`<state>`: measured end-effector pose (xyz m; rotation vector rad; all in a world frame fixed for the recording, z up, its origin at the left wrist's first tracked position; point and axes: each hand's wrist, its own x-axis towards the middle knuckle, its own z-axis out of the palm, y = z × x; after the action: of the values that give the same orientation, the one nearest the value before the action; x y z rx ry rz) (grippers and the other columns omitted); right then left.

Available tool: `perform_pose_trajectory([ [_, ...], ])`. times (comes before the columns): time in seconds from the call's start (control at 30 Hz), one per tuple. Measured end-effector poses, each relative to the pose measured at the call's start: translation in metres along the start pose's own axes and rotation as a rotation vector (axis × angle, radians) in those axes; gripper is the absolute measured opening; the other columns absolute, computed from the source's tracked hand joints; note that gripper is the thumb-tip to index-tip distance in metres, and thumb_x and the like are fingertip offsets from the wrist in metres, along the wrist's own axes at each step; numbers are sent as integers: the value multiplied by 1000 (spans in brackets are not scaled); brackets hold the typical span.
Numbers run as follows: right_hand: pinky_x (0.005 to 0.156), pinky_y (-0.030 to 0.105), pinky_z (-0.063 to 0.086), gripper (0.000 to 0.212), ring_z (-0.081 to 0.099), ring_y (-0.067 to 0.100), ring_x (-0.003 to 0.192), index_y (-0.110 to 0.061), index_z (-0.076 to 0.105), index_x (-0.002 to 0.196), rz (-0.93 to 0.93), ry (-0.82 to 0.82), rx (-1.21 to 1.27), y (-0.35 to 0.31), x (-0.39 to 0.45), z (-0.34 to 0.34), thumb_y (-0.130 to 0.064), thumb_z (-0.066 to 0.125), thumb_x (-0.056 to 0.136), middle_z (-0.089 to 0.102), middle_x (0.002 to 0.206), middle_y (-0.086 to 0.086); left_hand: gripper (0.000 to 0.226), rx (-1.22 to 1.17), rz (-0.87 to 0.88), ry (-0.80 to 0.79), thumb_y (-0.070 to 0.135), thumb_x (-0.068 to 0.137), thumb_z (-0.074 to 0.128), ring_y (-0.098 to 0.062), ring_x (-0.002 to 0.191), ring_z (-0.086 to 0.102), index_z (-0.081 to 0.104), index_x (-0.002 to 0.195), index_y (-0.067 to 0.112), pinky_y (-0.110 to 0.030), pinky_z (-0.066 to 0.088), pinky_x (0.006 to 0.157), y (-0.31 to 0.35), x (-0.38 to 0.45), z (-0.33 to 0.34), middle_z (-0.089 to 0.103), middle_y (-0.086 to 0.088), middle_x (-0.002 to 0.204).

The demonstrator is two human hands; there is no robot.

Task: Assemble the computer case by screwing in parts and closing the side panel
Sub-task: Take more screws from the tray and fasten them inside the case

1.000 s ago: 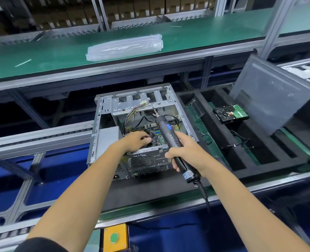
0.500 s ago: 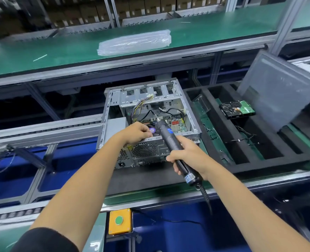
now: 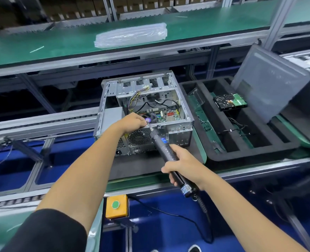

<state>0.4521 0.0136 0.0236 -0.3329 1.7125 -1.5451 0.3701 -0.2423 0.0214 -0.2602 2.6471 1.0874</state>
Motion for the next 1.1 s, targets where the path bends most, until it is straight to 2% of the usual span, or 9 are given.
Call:
perform_pose_trajectory([
  [0.07, 47, 30, 46, 51, 54, 23, 51, -20, 47, 125, 15, 16, -10, 4, -6, 5, -4, 67, 82, 54, 84, 13, 21, 2, -5, 12, 19, 89, 54, -12, 73, 52, 57, 70, 11, -29, 35, 81, 3, 0, -1, 59, -1, 84],
  [0.13, 46, 29, 46, 57, 54, 22, 51, -18, 43, 131, 42, 43, -7, 8, -9, 10, -5, 68, 81, 54, 82, 12, 23, 7, 2, -12, 24, 92, 53, -10, 85, 54, 57, 72, 12, -28, 33, 84, 4, 1, -1, 61, 0, 99],
  [0.23, 47, 31, 46, 50, 54, 23, 51, -20, 48, 123, 41, 55, -5, 12, -11, 17, -7, 68, 79, 51, 80, 13, 20, 36, -1, -7, 25, 88, 51, -15, 72, 40, 49, 70, 15, -28, 33, 69, 6, -5, -1, 47, -6, 80],
  [0.33, 47, 30, 47, 46, 53, 23, 51, -22, 50, 118, 47, 66, 5, 15, -11, 22, -9, 67, 77, 50, 78, 12, 19, 62, -16, 11, 21, 84, 49, -17, 70, 36, 48, 67, 11, -36, 30, 71, 7, -9, -2, 42, -9, 73],
  [0.43, 46, 29, 46, 45, 53, 23, 50, -22, 50, 116, 63, 87, 10, 19, -7, 27, -9, 67, 76, 51, 74, 10, 23, 53, -17, 26, 17, 85, 49, -20, 65, 34, 45, 65, 7, -35, 30, 66, 7, -10, -1, 40, -11, 68],
  [0.5, 46, 29, 46, 43, 53, 23, 49, -21, 51, 112, 62, 106, 11, 21, -4, 29, -10, 68, 75, 51, 71, 7, 28, 69, -19, 51, 15, 87, 49, -22, 59, 32, 39, 61, 9, -33, 28, 60, 7, -10, 0, 38, -6, 62],
  [0.63, 47, 30, 46, 43, 54, 24, 50, -22, 51, 110, 70, 127, -2, 25, -1, 31, -14, 69, 71, 53, 69, 5, 31, 144, 43, 54, 17, 93, 41, -18, 60, 27, 29, 65, 12, -34, 20, 56, 8, -8, 4, 33, -6, 66],
  [0.87, 48, 30, 47, 42, 55, 23, 50, -20, 51, 110, 67, 140, 8, 25, 4, 33, -15, 69, 71, 53, 76, 8, 26, 98, 63, 61, 20, 90, 43, -18, 66, 29, 33, 67, 12, -33, 23, 62, 0, -6, 3, 35, -7, 70],
  [1.1, 48, 29, 47, 38, 55, 24, 49, -20, 50, 100, 64, 150, 31, 25, 7, 38, -17, 69, 67, 52, 77, 8, 24, 92, 44, 69, 23, 90, 39, -18, 62, 30, 35, 68, 14, -33, 22, 61, 0, -8, 5, 35, -2, 65],
])
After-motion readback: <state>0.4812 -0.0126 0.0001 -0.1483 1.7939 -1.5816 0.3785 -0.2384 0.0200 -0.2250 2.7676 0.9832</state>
